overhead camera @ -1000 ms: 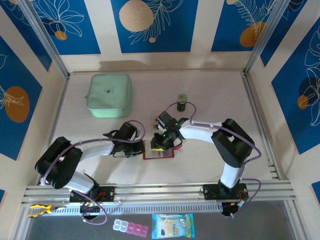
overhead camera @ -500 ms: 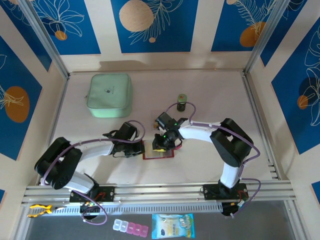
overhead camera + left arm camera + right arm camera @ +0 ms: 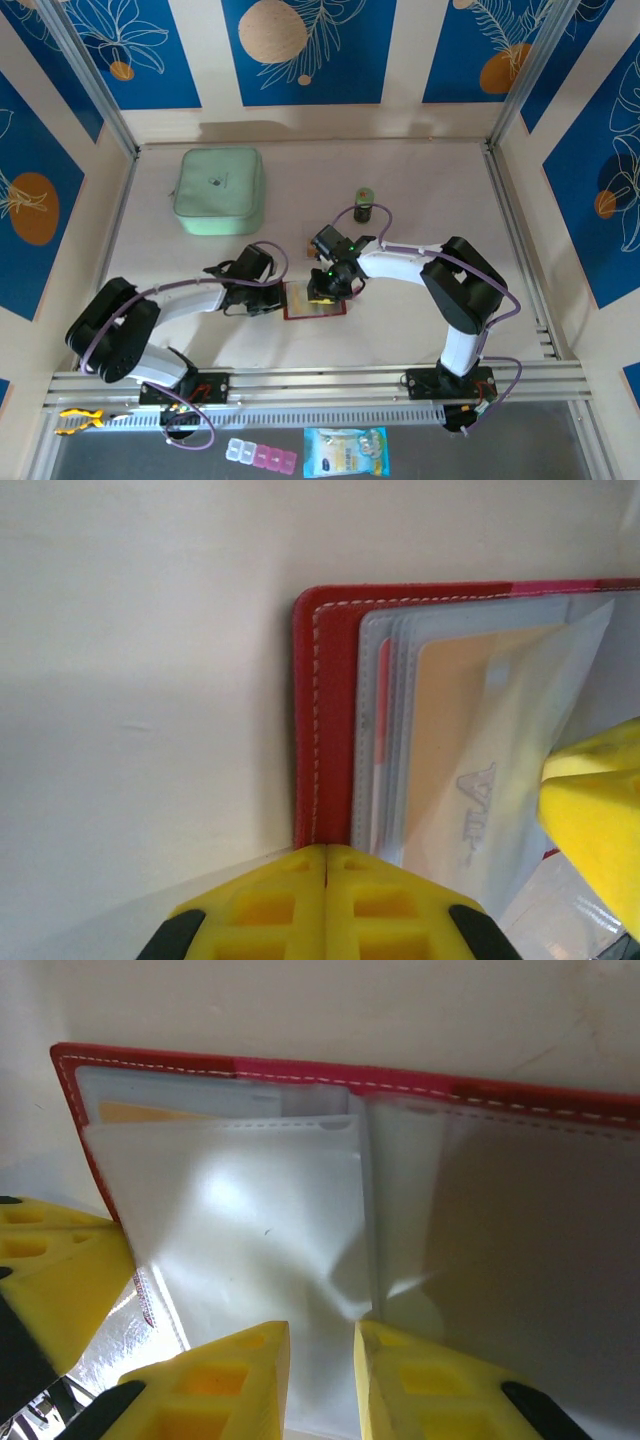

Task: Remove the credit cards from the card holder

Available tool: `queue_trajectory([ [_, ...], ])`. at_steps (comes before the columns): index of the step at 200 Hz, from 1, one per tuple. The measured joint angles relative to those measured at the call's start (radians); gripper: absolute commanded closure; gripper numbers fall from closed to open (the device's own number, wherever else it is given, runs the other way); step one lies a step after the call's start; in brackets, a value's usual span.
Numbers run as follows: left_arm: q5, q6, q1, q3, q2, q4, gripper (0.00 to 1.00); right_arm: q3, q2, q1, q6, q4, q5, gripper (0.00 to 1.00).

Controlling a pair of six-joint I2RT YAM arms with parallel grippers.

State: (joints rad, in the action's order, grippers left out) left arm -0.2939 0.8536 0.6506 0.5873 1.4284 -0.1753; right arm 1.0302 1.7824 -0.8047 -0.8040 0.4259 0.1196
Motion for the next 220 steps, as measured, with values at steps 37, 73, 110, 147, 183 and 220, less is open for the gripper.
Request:
queue_trajectory([
  [37,0.011,-0.001,0.000,0.011,-0.052,-0.052,0.85,-0.029,-0.008,0.014,0.000,-0.030,0.012,0.74],
  [73,0.005,0.013,0.004,0.042,-0.071,-0.048,0.76,-0.053,-0.014,0.027,-0.001,-0.062,0.036,0.75],
  [110,-0.024,0.040,0.025,0.050,-0.061,-0.006,0.70,-0.080,-0.024,0.039,-0.002,-0.096,0.060,0.75],
  [147,-0.047,0.070,0.048,0.064,-0.006,0.047,0.68,-0.091,-0.026,0.046,-0.002,-0.112,0.076,0.75],
  [183,-0.051,0.088,0.072,0.086,0.048,0.079,0.72,-0.100,-0.032,0.046,-0.002,-0.122,0.080,0.75],
  [220,-0.054,0.094,0.089,0.110,0.080,0.086,0.77,-0.117,-0.051,0.046,-0.002,-0.126,0.079,0.75],
])
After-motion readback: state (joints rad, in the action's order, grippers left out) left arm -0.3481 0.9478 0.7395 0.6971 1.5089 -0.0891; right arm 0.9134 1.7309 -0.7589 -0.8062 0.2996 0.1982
